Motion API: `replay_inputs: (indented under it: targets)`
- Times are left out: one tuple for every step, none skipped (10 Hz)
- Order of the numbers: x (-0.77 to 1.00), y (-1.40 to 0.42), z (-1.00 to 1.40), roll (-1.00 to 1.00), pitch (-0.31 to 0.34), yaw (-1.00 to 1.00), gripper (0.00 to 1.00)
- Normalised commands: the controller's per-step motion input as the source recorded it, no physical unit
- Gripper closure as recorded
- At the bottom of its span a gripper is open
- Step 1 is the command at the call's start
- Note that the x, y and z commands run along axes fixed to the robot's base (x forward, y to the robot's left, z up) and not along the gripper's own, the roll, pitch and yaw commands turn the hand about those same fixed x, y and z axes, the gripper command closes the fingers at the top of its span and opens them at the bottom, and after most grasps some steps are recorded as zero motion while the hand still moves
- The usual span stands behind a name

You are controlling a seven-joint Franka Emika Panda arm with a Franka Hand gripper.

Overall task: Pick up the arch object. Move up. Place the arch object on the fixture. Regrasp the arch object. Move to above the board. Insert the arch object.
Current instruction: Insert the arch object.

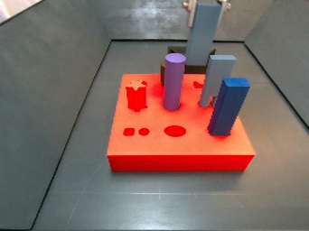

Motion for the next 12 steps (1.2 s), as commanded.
replay_inputs:
  targets:
    - [1.0,0.17,-0.59,0.14,0.114,0.0,1.0]
    - [1.0,0.2,-0.56,0.15,0.09,0.0,1.0]
    - [1.0,0.24,-0.36,0.05,0.059,0.0,1.0]
    - [0.67,0.26,-0.17,-0.05,0.0,-0.04,1.0]
    - [0.42,0.24,-0.07,-0.16,-0.083,-0.19,1.0]
    - [0.2,0.17,-0.12,-0.23,-0.211,-0.37,1.0]
    - [0.03,0.16,-0.33,-0.14,-0.293,-0.27,1.0]
    - [-0.1,0.03,-0.43,-0.03,-0.326,0.0,1.0]
    - [-0.18,0.01,-0.23,0.0,-0.13,0.0,1.0]
    - [-0.17,0.0,-0.03,0.0,0.0,0.0,1.0]
    - [-0.14,0.0,0.0,0.0,0.0,0.0,1.0]
    - [-0.19,-0.02,0.0,0.0,0.0,0.07,1.0]
